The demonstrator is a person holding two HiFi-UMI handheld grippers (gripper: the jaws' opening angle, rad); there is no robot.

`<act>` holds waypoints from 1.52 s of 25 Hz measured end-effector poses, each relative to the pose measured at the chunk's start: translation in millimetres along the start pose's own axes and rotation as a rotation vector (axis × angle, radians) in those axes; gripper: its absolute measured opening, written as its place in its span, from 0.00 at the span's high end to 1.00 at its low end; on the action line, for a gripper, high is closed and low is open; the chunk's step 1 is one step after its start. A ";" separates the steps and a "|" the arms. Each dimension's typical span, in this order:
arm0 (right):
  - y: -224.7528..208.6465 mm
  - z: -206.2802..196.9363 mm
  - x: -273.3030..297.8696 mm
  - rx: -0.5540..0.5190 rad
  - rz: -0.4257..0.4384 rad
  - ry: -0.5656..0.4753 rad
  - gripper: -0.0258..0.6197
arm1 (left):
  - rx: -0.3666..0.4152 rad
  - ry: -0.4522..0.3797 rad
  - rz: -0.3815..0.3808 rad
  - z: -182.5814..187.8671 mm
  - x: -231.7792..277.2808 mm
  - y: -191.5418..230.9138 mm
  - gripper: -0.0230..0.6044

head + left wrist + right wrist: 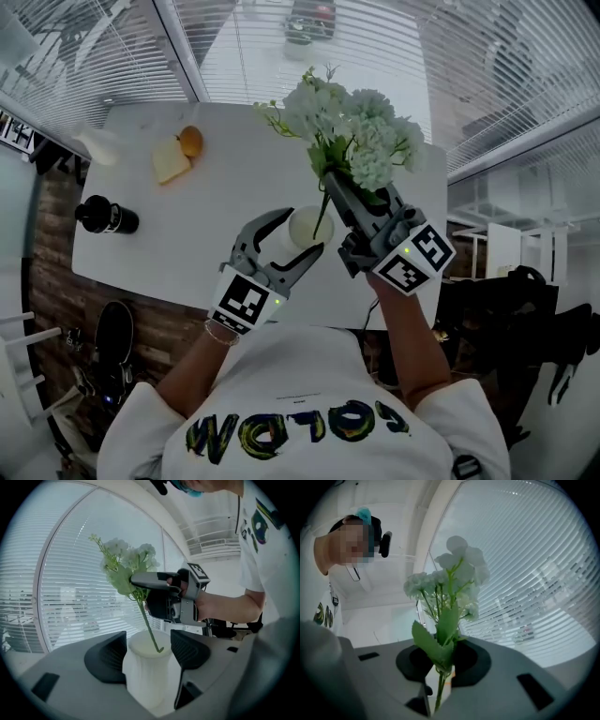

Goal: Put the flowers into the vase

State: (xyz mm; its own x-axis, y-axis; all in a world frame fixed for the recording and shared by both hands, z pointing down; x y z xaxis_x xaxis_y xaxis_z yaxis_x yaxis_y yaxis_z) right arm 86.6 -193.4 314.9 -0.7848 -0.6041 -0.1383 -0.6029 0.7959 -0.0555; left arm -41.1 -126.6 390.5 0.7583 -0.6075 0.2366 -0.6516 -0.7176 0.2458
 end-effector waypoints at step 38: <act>17.5 -48.3 -25.6 0.065 0.010 0.189 0.72 | -0.022 0.001 0.004 -3.4 0.4 3.3 0.48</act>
State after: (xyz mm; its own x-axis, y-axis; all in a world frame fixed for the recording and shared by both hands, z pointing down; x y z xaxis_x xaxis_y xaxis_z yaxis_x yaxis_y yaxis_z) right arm 89.2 -165.9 365.2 -0.8072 -0.5882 0.0489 -0.5894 0.7989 -0.1199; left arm -43.0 -128.0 394.6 0.7560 -0.6097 0.2383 -0.6546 -0.7078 0.2657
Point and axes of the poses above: the fingertips, and each gripper's own axes: x forward along the fingers, y to its left, z out of its top, the point moved 7 cm from there along -x, backward along the fingers, and after that the axes turned 15 degrees about -x, right-handed, at the moved point
